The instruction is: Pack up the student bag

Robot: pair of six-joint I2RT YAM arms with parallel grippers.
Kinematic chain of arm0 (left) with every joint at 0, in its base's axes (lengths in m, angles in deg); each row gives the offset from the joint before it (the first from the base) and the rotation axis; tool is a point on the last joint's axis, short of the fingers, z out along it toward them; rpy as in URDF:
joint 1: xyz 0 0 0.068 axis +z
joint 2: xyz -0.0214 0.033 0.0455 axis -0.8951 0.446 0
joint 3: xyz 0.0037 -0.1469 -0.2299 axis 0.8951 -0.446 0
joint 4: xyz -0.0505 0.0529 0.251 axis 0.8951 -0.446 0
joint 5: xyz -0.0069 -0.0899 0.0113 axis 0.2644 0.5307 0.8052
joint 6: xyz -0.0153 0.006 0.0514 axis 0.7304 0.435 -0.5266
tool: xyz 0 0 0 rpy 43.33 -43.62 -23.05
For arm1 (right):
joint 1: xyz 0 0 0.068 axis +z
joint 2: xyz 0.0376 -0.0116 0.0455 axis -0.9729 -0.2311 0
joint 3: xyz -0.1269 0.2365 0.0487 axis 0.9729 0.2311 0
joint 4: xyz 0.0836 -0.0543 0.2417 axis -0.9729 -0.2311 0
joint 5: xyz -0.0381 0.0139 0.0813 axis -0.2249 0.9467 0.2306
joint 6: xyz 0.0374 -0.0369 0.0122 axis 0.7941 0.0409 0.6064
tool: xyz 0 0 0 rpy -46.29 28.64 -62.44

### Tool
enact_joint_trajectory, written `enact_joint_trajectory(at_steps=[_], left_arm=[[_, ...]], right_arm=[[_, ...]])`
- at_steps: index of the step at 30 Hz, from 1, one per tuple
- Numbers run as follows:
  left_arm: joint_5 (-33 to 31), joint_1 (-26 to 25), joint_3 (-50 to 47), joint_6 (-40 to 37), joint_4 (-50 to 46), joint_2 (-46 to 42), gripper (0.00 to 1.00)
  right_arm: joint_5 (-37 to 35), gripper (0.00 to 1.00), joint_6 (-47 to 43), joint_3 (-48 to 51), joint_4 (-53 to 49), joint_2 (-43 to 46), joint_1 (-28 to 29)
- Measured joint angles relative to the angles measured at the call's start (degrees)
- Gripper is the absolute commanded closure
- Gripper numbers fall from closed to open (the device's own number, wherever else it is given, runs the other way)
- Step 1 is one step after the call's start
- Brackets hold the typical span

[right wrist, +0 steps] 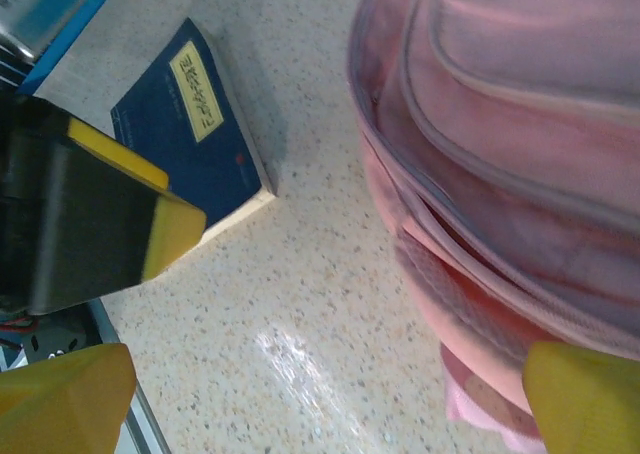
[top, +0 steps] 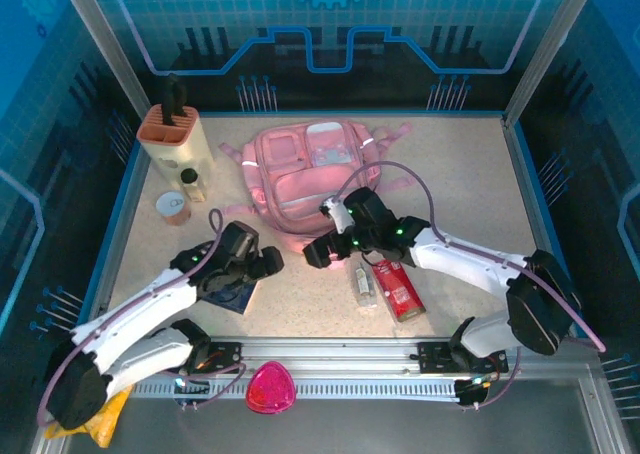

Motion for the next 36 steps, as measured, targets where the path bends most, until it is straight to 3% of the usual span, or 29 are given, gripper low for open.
enact_joint_trajectory(at_steps=[9, 12, 14, 22, 30, 36], left_arm=[[-2.36, 19.93, -1.22, 0.37, -8.74, -10.29, 0.16], [-1.73, 29.05, -2.45, 0.26, -10.43, -11.13, 0.16], [-1.25, 32.33, -3.21, 0.50, -10.64, -10.84, 0.16], [-1.09, 38.34, -5.99, 4.02, -11.23, -9.16, 0.17], [0.46, 39.36, -10.54, 6.45, -7.91, -6.58, 0.18], [5.88, 39.47, -11.91, 5.95, -1.68, -3.17, 0.25]], right_arm=[[-0.11, 0.10, -0.17, -12.09, -1.81, -13.51, 6.80], [0.09, 0.14, -0.20, -16.15, -2.14, -18.23, 8.46], [-0.02, 0.16, 0.02, -18.67, -2.56, -20.96, 9.20], [-0.22, 0.25, 0.35, -29.38, -4.26, -32.13, 11.61], [-1.14, 0.32, -1.16, -38.75, -7.74, -40.63, 13.42], [-3.98, 0.36, -3.52, -44.33, -10.67, -45.83, 13.53]])
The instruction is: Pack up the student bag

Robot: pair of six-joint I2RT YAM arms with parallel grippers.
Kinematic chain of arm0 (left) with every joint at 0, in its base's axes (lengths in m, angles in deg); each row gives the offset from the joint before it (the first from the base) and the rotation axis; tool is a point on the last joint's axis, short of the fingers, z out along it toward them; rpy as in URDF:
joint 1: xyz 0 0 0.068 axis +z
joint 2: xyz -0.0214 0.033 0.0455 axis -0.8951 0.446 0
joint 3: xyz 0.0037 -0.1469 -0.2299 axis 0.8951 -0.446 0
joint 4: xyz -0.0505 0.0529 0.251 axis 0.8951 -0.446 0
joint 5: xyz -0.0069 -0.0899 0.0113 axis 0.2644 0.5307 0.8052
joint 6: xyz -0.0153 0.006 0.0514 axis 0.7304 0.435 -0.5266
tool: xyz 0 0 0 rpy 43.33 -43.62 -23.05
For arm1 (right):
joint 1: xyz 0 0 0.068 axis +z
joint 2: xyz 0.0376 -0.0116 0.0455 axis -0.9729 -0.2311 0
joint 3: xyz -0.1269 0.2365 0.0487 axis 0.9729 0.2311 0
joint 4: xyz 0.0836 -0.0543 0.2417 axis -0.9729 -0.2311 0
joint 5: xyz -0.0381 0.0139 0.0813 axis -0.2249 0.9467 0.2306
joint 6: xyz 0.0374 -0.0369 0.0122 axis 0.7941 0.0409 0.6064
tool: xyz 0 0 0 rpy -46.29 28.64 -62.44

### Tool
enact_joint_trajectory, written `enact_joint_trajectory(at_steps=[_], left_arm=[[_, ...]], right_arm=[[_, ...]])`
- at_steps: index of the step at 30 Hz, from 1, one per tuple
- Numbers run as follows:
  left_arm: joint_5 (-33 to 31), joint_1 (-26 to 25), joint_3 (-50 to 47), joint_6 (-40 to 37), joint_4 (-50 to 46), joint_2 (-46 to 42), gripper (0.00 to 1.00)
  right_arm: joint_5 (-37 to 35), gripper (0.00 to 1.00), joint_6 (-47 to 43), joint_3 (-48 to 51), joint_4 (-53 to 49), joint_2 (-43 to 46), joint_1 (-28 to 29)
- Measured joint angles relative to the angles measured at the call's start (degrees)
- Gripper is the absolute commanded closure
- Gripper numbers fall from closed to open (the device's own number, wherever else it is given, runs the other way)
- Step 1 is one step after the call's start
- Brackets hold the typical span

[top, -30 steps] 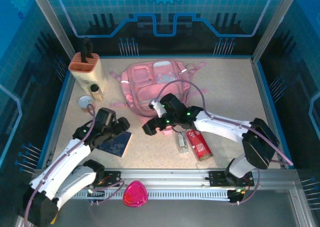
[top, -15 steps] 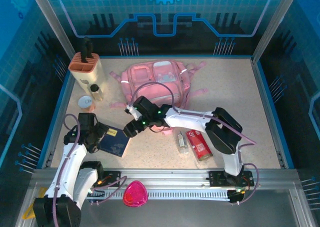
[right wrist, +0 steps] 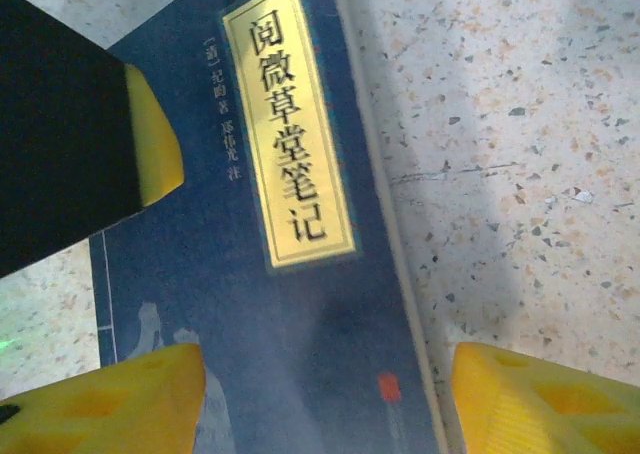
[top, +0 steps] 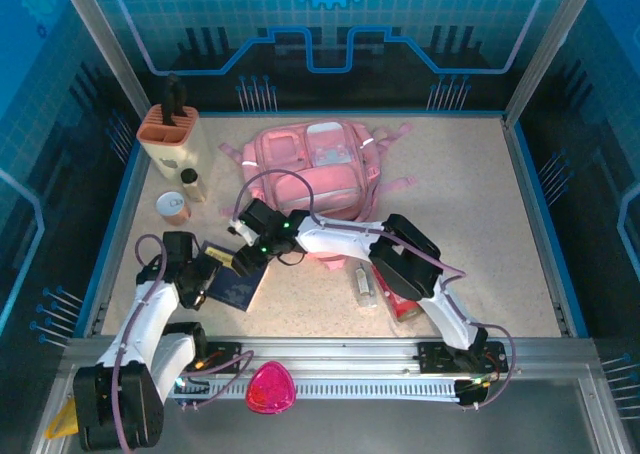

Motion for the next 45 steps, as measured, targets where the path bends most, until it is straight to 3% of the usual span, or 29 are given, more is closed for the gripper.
enact_joint_trajectory(at_steps=[10, 20, 34, 38, 45], left_arm=[[4.48, 0.57, -1.88, -2.16, 7.17, 1.88, 0.35], [5.49, 0.72, -0.87, -4.98, 7.63, 5.90, 0.37], [5.22, -1.22, -2.99, -6.21, 8.41, 0.68, 0.39], [9.73, -3.39, -4.02, -6.16, 11.41, 0.35, 0.39], [10.43, -3.67, -4.79, -5.99, 12.37, 0.17, 0.40]], right_arm=[[-2.19, 0.47, -1.73, 1.27, -2.29, -1.03, 0.07], [-2.19, 0.39, 2.86, 10.91, -2.93, 5.66, 3.54], [-5.49, 0.39, 9.57, 0.92, -5.86, 1.44, 0.31], [-5.84, 0.40, 9.73, -0.22, -6.69, -1.60, 0.28], [-6.51, 0.41, 9.40, -1.66, -7.54, -2.25, 0.35]])
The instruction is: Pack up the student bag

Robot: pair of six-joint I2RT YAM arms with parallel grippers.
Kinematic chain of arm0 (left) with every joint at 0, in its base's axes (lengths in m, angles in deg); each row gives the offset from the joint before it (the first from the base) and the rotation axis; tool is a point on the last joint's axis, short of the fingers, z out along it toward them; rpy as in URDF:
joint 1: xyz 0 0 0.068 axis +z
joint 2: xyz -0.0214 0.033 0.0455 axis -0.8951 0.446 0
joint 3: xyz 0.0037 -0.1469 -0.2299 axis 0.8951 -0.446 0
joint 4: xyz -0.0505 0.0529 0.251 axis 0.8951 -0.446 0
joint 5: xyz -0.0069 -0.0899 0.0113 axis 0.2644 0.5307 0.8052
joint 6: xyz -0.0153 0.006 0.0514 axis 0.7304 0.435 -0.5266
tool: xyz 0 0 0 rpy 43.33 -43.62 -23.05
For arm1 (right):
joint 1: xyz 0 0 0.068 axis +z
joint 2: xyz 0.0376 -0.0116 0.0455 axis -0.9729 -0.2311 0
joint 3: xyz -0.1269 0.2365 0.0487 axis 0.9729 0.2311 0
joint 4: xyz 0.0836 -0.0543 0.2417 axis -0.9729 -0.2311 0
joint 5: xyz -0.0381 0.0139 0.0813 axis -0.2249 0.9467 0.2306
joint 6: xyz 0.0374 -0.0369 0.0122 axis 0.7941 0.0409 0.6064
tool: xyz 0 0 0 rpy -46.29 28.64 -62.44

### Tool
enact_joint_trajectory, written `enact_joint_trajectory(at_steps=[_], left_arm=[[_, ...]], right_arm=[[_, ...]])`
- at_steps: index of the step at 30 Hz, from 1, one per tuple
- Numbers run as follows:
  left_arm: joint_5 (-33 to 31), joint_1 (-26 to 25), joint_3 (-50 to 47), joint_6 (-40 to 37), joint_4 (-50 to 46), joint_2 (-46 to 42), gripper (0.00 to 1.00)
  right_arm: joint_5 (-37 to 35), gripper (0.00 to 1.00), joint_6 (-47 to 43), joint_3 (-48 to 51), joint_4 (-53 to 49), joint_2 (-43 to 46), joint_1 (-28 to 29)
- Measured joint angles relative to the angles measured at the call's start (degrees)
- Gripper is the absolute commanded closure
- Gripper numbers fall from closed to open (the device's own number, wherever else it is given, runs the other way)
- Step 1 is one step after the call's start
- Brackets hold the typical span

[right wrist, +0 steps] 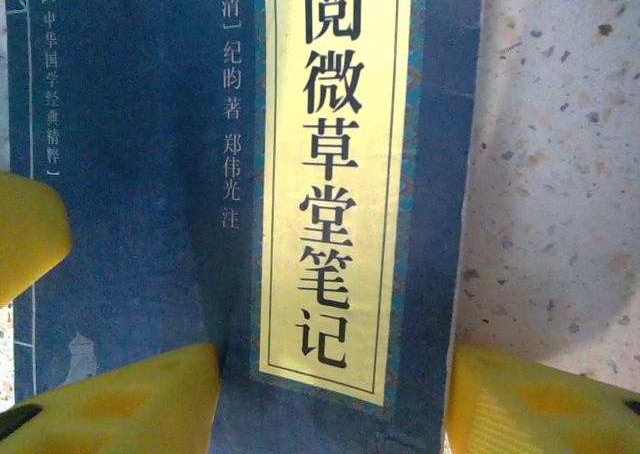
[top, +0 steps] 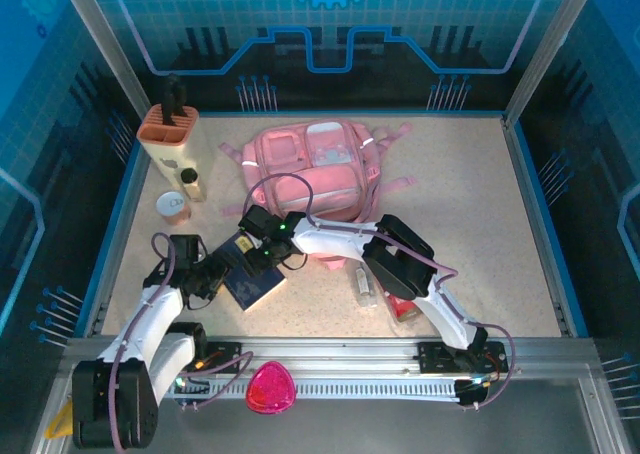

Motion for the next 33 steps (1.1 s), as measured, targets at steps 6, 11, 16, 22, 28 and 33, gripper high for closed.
enact_joint_trajectory(at_steps=[6, 11, 16, 22, 28, 33], left_arm=[[-0.04, -0.02, -0.09, 0.00, 0.00, -0.33, 0.41], [-0.55, -0.48, -0.09, -0.02, -0.07, -0.55, 0.41], [-0.96, -0.76, -0.33, -0.02, -0.09, -1.07, 0.41], [-1.16, -0.76, -0.48, -0.02, -0.02, -1.22, 0.41], [-1.60, -1.05, -0.48, -0.04, -0.04, -1.22, 0.41], [-1.77, -1.09, -0.48, -0.04, -0.04, -1.22, 0.42]], right_arm=[[0.09, 0.41, -0.35, -0.02, -0.04, 0.15, 0.00], [1.18, 0.43, -0.33, -0.02, -0.04, 0.63, -0.26], [2.86, 0.46, -0.15, 0.04, 0.02, 2.23, -0.76], [4.50, 0.51, 0.33, 0.33, 0.28, 4.87, -0.85], [5.27, 0.61, 0.35, 1.20, 0.57, 6.16, -0.85], [6.56, 0.69, 0.79, 1.33, 0.85, 6.38, -0.87]])
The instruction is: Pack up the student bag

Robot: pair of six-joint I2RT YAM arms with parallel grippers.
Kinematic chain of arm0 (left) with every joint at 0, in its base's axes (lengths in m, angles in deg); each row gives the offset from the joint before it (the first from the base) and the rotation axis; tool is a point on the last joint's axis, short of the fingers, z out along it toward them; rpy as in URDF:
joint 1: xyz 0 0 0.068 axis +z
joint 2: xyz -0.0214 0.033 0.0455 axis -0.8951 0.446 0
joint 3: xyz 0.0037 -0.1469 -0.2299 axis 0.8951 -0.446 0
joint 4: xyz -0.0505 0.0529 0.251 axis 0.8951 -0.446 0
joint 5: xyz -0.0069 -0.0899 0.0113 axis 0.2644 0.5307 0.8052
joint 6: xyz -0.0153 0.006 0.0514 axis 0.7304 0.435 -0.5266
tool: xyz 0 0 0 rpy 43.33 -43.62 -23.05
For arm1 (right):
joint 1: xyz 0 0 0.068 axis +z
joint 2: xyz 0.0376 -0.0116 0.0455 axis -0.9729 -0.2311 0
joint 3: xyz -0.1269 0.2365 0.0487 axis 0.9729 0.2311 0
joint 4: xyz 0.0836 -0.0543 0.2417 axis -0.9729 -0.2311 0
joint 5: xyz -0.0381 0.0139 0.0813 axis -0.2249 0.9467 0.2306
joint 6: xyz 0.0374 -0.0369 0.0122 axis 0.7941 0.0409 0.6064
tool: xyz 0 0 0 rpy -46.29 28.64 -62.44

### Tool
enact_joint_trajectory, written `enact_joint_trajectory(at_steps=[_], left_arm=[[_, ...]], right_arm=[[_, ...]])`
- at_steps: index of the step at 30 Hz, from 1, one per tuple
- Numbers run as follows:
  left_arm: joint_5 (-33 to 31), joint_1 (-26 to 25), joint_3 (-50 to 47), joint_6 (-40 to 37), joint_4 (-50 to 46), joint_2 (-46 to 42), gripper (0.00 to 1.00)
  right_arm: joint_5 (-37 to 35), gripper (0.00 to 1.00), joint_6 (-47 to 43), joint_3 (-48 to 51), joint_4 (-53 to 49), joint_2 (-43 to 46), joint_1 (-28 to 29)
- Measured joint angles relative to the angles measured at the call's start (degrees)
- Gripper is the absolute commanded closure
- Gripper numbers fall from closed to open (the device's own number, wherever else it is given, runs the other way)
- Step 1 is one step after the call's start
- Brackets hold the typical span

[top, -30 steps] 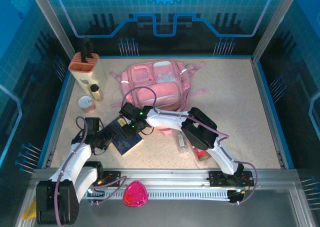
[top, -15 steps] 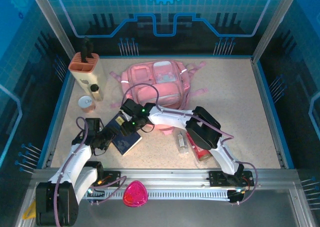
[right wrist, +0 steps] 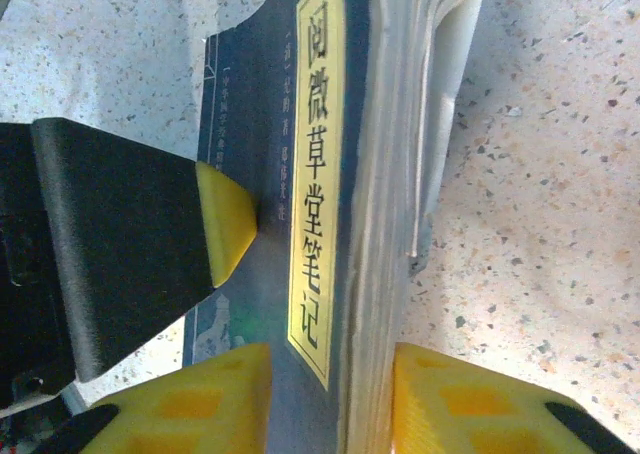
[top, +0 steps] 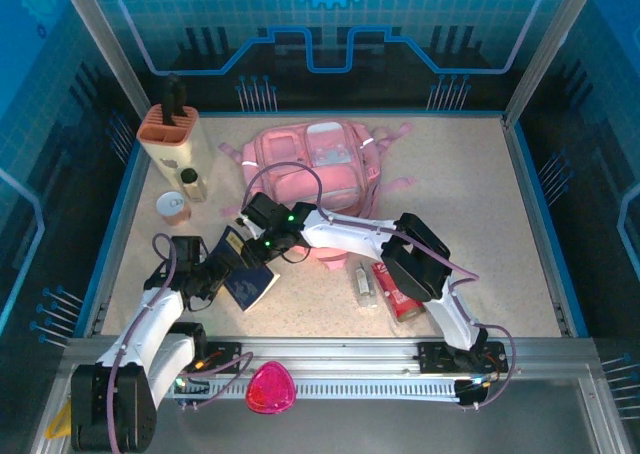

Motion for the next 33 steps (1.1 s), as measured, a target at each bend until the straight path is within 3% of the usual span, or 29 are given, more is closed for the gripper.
enact_joint_trajectory(at_steps=[9, 18, 26, 33], left_arm=[[-0.20, -0.04, 0.00, -0.15, -0.02, 0.00, 0.41], [0.26, -0.42, 2.27, -0.68, -3.34, -1.86, 0.27], [0.90, -0.42, 12.46, -1.07, -10.36, -10.29, 0.21], [5.70, -0.42, 17.09, 0.55, -9.07, -12.46, 0.17]], right_arm=[[1.49, 0.84, 0.31, 0.48, 0.52, 0.24, 0.00], [3.98, 0.95, 1.11, 3.69, 2.43, 4.26, -0.61], [8.83, 0.95, 3.26, 11.76, 5.31, 18.05, -4.48], [13.94, 0.95, 5.22, 16.65, 7.02, 28.98, -11.50]])
